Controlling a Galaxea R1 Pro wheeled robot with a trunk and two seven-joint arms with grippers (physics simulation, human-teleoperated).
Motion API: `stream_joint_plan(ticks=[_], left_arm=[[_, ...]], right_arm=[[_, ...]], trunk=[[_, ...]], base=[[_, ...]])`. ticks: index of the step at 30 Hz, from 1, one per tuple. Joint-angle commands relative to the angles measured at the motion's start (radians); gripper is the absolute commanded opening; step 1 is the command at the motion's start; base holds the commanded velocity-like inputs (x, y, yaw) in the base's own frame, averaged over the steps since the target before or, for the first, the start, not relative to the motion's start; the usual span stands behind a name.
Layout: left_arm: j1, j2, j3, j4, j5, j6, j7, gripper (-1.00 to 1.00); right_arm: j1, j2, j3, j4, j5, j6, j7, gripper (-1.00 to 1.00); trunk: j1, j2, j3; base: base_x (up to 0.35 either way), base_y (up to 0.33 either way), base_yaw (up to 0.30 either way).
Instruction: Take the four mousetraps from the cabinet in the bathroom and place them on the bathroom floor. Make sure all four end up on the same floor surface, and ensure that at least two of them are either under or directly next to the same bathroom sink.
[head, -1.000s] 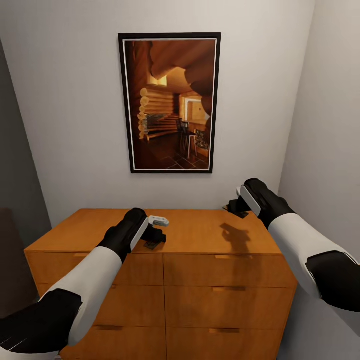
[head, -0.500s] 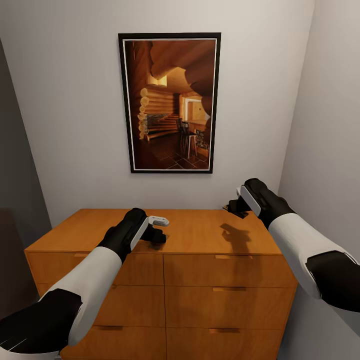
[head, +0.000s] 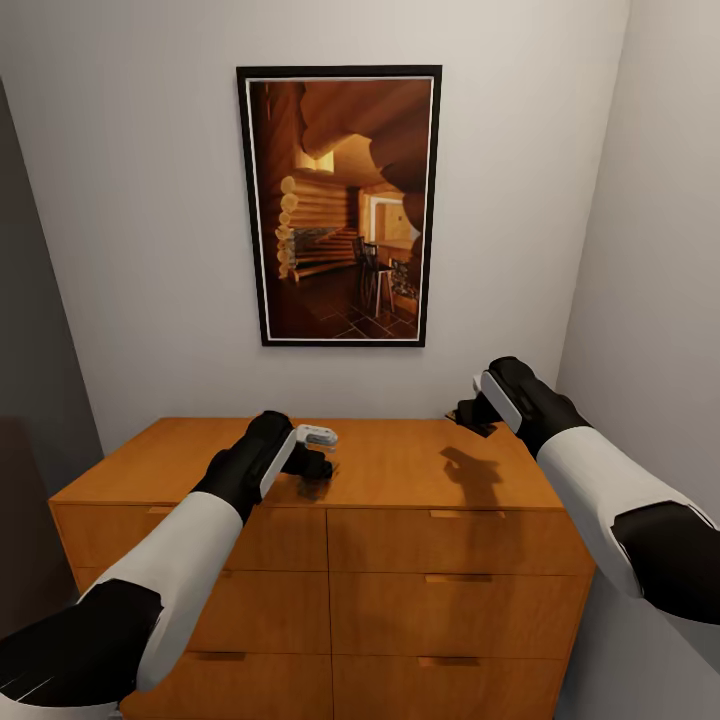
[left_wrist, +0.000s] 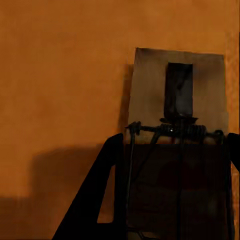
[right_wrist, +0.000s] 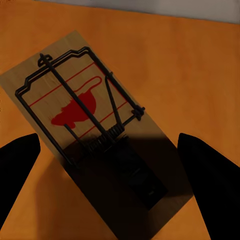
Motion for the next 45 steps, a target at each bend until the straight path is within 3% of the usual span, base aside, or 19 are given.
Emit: stream_joint_plan(ticks=[1,5,9,15,19,24,32,45], left_arm=[[-0.001,0.002,0.000,-0.057,0.001,0.004,-0.002,-1.00],[-0.001,0.002,0.003,-0.205,0.002,0.004,-0.002,-1.00],[-0.001,0.003,0.004,-0.247,0.002,0.004,-0.002,-1.00],[-0.001,0.005,0.013,-0.258,0.002,0.004,-0.002,-1.00],[-0.001,0.005,0.090,-0.261,0.002,0.004,-0.002,-1.00],[-0.001,0.010,0.134,-0.263,0.001,0.004,-0.001,-1.00],[-0.001,0.028,0.145,-0.263,0.001,0.004,-0.002,-1.00],[0.061,0.022,0.138,-0.273,0.007,-0.017,-0.007,-1.00]], right_arm=[[-0.001,-0.001,0.008,-0.001,-0.010,0.003,-0.008,-1.00],[-0.001,0.000,0.009,-0.004,-0.007,0.003,-0.006,-1.00],[-0.001,0.001,0.009,-0.007,-0.006,0.003,-0.008,-1.00],[-0.001,0.002,0.009,-0.008,-0.006,0.003,-0.009,-1.00],[-0.001,0.004,0.009,-0.008,-0.006,0.003,-0.009,-1.00],[-0.002,0.008,0.009,-0.009,-0.007,0.003,-0.008,-1.00],[-0.001,0.012,0.009,-0.010,-0.007,0.003,-0.005,-1.00],[0.070,0.016,0.005,0.022,-0.007,-0.009,-0.013,-1.00]], trunk=[[0.000,-0.001,-0.001],[0.000,-0.001,-0.001],[0.000,-0.001,-0.001],[0.000,-0.001,-0.001],[0.000,-0.001,-0.001],[0.000,-0.001,-0.001],[0.000,-0.001,-0.001],[0.000,-0.001,-0.001]], base=[[0.000,0.000,0.000],[0.000,0.000,0.000],[0.000,0.000,0.000],[0.000,0.000,0.000],[-0.096,0.000,0.000],[-0.283,0.000,0.000],[-0.161,0.000,0.000],[0.000,0.000,0.000]])
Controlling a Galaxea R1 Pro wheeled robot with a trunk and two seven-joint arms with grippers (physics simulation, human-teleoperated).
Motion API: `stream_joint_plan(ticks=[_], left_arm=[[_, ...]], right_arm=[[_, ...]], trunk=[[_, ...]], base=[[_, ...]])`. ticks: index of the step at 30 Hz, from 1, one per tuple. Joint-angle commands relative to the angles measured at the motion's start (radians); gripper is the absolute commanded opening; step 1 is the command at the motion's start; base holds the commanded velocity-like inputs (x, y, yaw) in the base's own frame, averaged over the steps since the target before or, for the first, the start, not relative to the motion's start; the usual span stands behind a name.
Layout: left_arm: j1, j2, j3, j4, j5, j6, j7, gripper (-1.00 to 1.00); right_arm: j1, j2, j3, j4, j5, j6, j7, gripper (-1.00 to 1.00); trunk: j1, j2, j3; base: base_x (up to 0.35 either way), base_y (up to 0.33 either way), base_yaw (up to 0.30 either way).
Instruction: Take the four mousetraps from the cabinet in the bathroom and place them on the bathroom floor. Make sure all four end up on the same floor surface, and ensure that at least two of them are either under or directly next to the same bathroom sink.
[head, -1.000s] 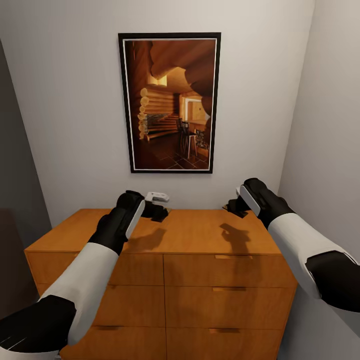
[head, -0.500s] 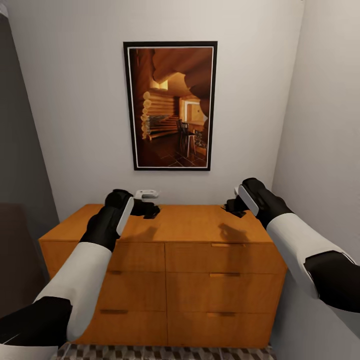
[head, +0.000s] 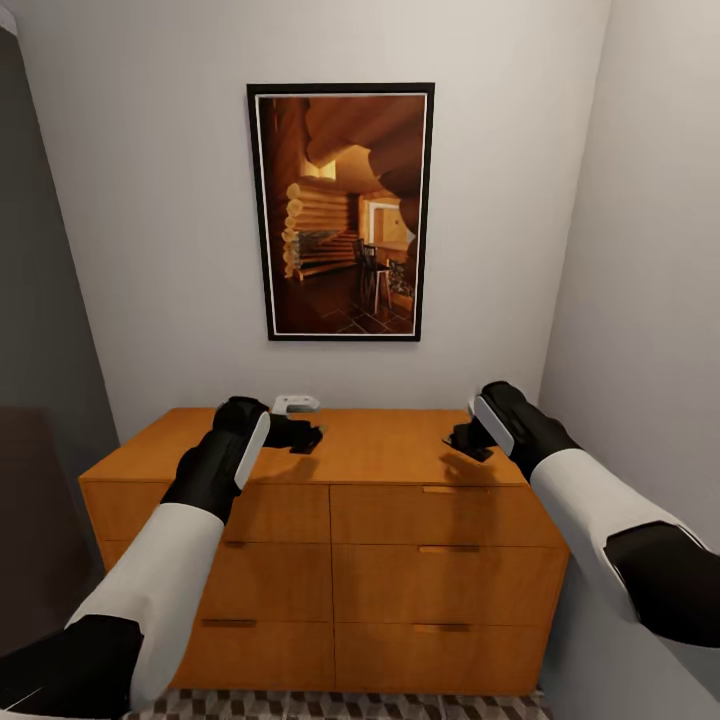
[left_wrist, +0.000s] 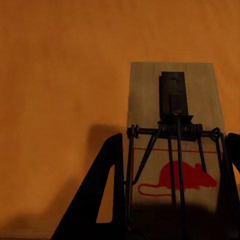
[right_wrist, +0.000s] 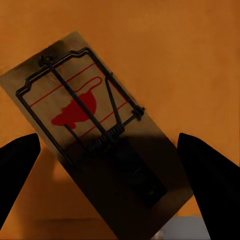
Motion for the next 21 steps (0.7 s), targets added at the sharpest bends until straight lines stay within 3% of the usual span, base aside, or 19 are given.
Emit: stream_joint_plan(ticks=[1,6,21], left_arm=[[0.003,0.000,0.000,-0.003,0.002,0.004,0.002,-1.00],[0.007,0.000,0.001,-0.011,0.001,0.005,0.000,-1.00],[0.008,0.000,0.003,-0.016,0.001,0.005,0.000,-1.00]], right_arm=[[0.005,-0.002,0.008,-0.004,-0.010,0.003,-0.008,-1.00],[0.033,-0.003,0.008,-0.015,-0.010,0.007,-0.007,-1.00],[0.100,-0.011,0.007,-0.099,-0.009,0.015,-0.005,-1.00]], trunk=[[0.000,-0.001,-0.001],[0.000,-0.001,-0.001],[0.000,-0.001,-0.001]], base=[[0.000,0.000,0.000],[-0.079,-0.015,0.000],[-0.306,-0.083,0.000]])
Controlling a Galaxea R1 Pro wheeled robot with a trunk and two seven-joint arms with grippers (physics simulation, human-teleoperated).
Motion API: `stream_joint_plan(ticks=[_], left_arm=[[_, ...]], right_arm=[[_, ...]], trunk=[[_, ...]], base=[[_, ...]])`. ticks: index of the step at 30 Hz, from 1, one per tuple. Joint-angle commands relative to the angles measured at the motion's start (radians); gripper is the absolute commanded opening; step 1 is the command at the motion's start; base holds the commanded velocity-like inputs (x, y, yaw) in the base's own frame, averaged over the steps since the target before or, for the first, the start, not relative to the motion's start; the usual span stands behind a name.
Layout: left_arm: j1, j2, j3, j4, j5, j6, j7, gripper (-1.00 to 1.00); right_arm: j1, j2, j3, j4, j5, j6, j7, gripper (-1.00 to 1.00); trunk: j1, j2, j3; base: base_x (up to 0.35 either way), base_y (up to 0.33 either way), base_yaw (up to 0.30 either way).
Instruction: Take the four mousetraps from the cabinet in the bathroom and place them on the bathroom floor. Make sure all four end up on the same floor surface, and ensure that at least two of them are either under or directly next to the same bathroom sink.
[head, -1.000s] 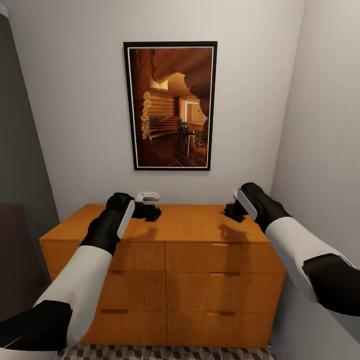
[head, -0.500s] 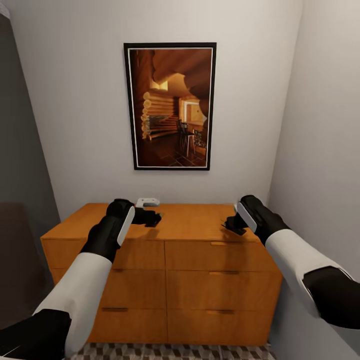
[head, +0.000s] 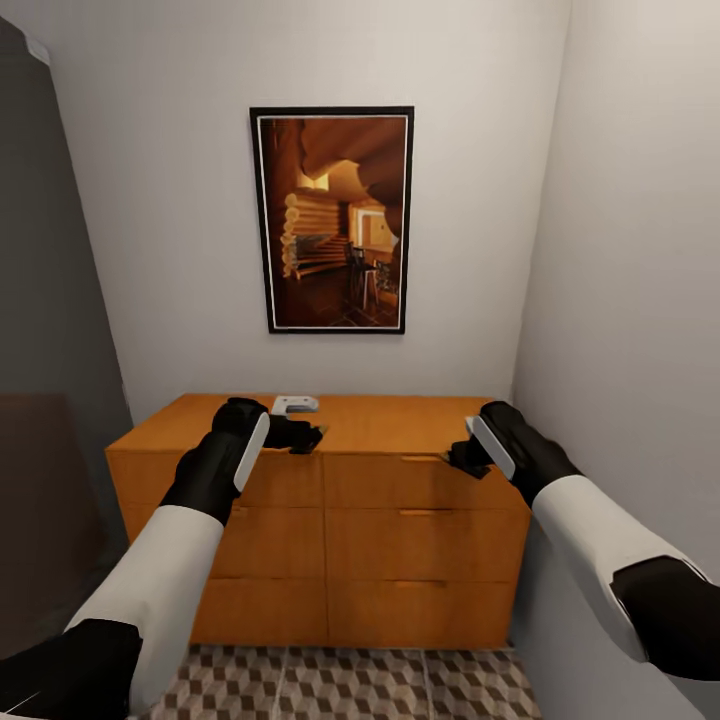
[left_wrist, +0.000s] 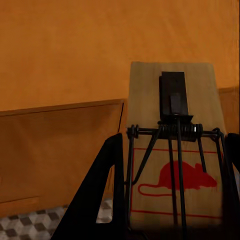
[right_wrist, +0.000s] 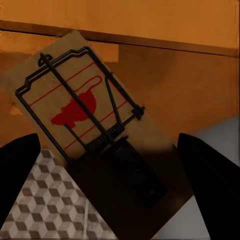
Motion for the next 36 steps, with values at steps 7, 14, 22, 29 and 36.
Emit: stream_joint_plan(ticks=[7,14,22,29,36], left_arm=[[-0.001,0.000,-0.001,-0.001,0.002,0.004,0.002,-1.00],[0.000,0.000,0.000,-0.001,0.001,0.003,0.002,-1.00],[0.001,0.002,0.000,0.004,-0.002,-0.010,0.010,-1.00],[0.001,0.013,0.001,0.031,-0.004,-0.018,0.014,-1.00],[0.001,0.028,0.003,0.066,0.000,-0.019,0.013,-1.00]], right_arm=[[-0.001,-0.002,-0.019,-0.041,-0.011,0.003,-0.009,-1.00],[-0.001,-0.002,-0.034,-0.094,-0.010,0.003,-0.010,-1.00],[-0.001,0.001,-0.034,-0.092,-0.007,0.003,-0.011,-1.00],[-0.001,0.008,-0.032,-0.082,-0.011,0.003,-0.012,-1.00],[0.005,0.009,-0.032,-0.077,-0.016,0.003,-0.011,-1.00]], trunk=[[-0.001,-0.001,-0.001],[-0.001,-0.001,-0.001],[-0.001,-0.001,-0.001],[-0.001,-0.001,-0.001],[-0.001,-0.001,-0.001]], base=[[-0.316,-0.086,0.000],[-0.316,-0.086,0.000],[-0.300,-0.081,0.000],[-0.086,-0.020,0.000],[-0.008,-0.002,0.087]])
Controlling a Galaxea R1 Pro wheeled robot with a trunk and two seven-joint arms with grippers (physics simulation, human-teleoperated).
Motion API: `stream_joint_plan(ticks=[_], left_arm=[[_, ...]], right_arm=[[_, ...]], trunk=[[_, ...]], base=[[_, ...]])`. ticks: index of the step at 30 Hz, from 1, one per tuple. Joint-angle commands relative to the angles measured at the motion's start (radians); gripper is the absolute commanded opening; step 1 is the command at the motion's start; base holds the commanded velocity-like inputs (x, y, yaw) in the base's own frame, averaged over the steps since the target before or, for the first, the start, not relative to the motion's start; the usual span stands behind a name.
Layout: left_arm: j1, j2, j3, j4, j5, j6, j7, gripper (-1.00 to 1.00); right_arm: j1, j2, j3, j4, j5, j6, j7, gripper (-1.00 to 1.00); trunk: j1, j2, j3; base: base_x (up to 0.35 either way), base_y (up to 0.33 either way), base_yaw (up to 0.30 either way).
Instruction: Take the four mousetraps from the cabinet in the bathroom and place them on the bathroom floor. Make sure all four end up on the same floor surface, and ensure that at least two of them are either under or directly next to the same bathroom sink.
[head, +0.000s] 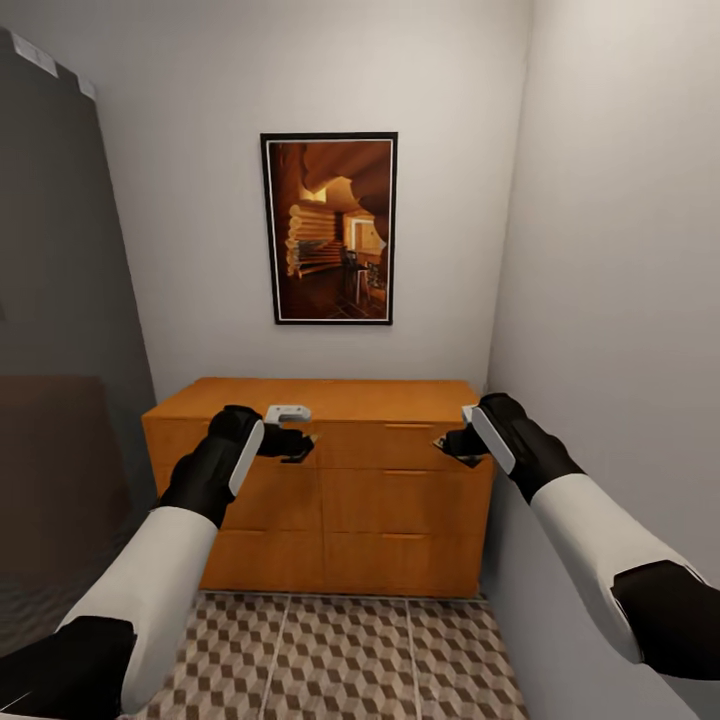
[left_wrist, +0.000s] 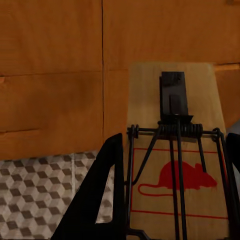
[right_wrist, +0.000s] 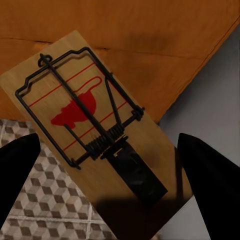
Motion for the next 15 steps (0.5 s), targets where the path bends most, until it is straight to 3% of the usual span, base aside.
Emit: stream_joint_plan(ticks=[1,10,15], left_arm=[[-0.001,0.001,-0.001,0.001,0.002,0.004,0.002,-1.00],[-0.001,0.010,-0.001,0.016,0.005,0.004,-0.002,-1.00],[-0.001,0.010,0.000,0.028,0.004,0.003,-0.004,-1.00]], right_arm=[[-0.001,-0.001,0.005,-0.001,-0.011,0.003,-0.009,-1.00],[0.001,-0.002,0.005,0.017,-0.010,0.003,-0.011,-1.00],[0.001,-0.002,0.005,0.019,-0.011,0.003,-0.012,-1.00]], trunk=[[0.000,-0.001,-0.001],[0.000,-0.001,-0.001],[0.000,-0.001,-0.001]], base=[[-0.002,0.000,0.220],[-0.001,0.000,0.256],[0.000,0.000,0.126]])
